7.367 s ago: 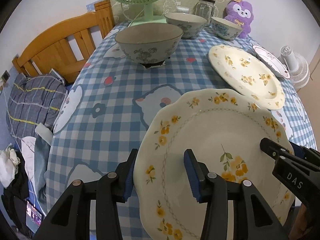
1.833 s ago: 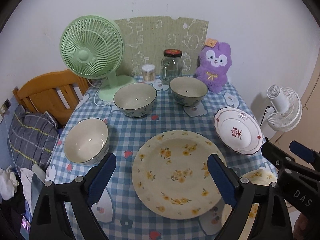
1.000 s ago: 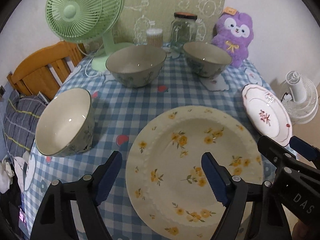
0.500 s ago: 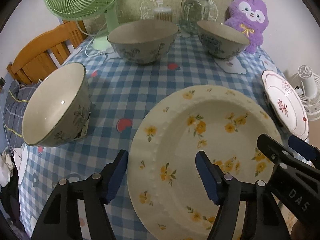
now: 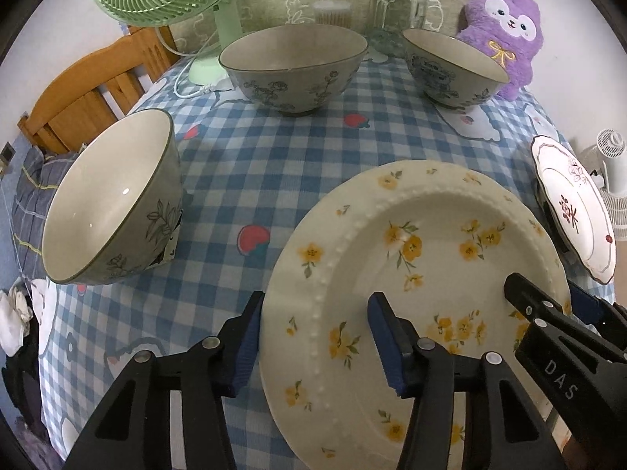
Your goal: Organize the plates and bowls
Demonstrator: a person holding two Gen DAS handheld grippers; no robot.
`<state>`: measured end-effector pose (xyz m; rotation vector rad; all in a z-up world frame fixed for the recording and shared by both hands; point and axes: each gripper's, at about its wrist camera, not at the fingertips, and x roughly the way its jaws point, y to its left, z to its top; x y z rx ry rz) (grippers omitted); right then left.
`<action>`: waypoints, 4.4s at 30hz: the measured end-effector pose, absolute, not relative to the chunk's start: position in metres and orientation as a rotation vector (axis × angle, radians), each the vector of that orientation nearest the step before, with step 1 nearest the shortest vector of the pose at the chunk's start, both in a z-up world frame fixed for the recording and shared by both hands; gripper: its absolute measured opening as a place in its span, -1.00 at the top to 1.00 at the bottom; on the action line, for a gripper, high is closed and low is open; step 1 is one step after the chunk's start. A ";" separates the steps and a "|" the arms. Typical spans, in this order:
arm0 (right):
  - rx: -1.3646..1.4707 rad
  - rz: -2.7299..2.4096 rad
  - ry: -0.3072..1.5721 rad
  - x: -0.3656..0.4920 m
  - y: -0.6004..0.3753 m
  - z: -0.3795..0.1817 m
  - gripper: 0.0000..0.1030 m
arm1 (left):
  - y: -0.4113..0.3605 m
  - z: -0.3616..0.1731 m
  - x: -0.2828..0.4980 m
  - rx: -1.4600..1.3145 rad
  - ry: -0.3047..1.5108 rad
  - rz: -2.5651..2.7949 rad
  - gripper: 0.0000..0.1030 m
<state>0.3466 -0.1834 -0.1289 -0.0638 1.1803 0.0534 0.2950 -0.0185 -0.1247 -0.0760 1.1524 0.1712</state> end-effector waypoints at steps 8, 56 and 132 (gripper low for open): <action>-0.076 0.051 1.197 0.349 -0.182 -0.129 -0.14 | -0.022 -0.125 0.294 -0.048 1.138 0.177 -0.06; -0.035 -0.022 1.102 0.291 -0.222 -0.047 -0.04 | -0.059 -0.056 0.253 0.013 1.010 0.092 -0.04; -0.001 -0.187 1.177 0.210 -0.370 -0.091 -0.04 | -0.213 -0.106 0.192 0.120 1.070 -0.035 -0.04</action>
